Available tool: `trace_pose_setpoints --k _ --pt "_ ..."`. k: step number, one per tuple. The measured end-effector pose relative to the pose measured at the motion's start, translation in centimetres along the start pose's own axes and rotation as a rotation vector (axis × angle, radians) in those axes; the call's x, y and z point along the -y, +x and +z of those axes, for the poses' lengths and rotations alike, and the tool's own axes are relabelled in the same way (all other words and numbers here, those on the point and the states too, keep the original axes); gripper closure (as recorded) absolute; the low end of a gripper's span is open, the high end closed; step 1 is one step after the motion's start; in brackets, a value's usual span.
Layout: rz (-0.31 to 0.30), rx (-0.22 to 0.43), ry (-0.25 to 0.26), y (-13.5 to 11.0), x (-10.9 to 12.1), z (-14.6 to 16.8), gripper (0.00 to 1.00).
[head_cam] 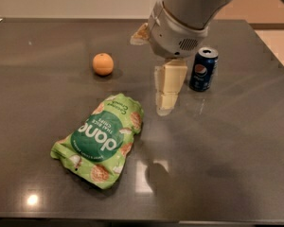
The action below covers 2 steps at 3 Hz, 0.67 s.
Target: Move green rice chip bag near pepsi can
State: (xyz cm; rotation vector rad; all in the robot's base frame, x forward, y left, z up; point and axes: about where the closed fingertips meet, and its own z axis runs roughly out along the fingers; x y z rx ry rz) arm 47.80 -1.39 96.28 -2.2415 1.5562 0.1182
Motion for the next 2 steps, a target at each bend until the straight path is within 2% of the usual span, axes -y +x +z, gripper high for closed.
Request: trace_pose_setpoints --k 2 --pt "-0.187 -0.002 -0.086 -2.4 -0.1 5.4 0.00"
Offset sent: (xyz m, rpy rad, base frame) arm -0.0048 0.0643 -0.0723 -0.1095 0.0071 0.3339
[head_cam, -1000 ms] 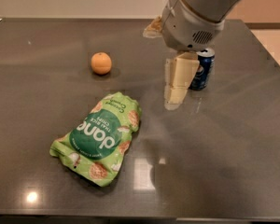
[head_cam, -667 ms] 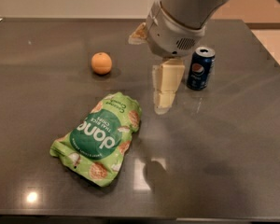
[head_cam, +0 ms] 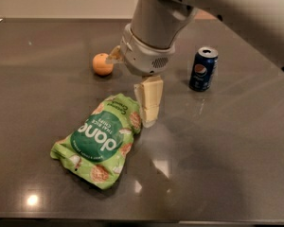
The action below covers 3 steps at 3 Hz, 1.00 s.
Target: Move green rice chip bag near pepsi can
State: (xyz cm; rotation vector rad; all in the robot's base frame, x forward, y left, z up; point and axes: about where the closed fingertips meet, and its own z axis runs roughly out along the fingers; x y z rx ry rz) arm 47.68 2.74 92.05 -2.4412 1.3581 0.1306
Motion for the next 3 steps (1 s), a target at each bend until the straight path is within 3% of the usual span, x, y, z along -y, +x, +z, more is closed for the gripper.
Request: trace_pose_setpoints --k 3 --pt "-0.214 -0.062 -0.075 -1.6 -0.5 5.5 0.00"
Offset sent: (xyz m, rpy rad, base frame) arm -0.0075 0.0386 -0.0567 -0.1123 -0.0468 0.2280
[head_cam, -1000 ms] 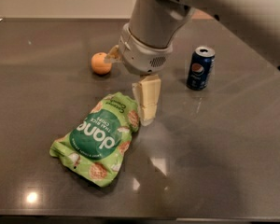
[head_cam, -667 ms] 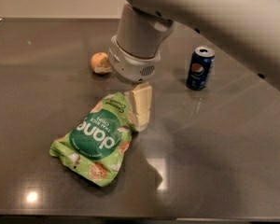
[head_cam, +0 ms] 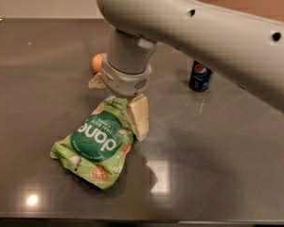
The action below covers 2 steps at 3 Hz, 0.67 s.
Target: Move green rice chip bag near pepsi can
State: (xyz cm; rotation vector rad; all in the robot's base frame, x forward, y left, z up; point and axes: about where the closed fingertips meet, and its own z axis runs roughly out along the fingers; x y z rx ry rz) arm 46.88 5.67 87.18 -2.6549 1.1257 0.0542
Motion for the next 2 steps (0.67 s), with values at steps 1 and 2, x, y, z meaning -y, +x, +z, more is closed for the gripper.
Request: trace_pose_setpoints --k 1,2 --pt "-0.052 -0.012 -0.034 -0.52 -0.21 1.15 0.00" --pt "-0.082 -0.021 -0.063 -0.84 -0.23 1.98 0.00"
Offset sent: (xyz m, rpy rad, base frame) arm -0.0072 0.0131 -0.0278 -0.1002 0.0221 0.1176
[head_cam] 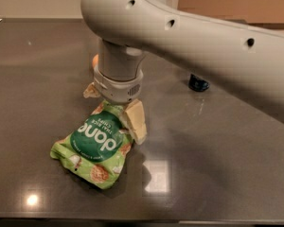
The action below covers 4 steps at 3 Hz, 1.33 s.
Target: Move green rice chip bag near pepsi can
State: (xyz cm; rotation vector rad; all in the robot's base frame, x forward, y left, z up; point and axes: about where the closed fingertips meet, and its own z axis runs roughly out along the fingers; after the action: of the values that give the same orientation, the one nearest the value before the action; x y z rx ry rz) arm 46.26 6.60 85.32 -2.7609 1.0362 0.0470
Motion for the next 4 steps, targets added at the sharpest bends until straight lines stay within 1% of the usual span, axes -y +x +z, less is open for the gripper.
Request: trace_pose_setpoints --k 1,2,4 --pt "-0.019 0.000 -0.018 -0.20 0.04 0.57 0.00" --pt "-0.030 -0.006 -0.033 -0.15 0.08 0.99 0.17" --pt "-0.018 -0.032 -0.044 0.46 -0.08 0.71 0.65"
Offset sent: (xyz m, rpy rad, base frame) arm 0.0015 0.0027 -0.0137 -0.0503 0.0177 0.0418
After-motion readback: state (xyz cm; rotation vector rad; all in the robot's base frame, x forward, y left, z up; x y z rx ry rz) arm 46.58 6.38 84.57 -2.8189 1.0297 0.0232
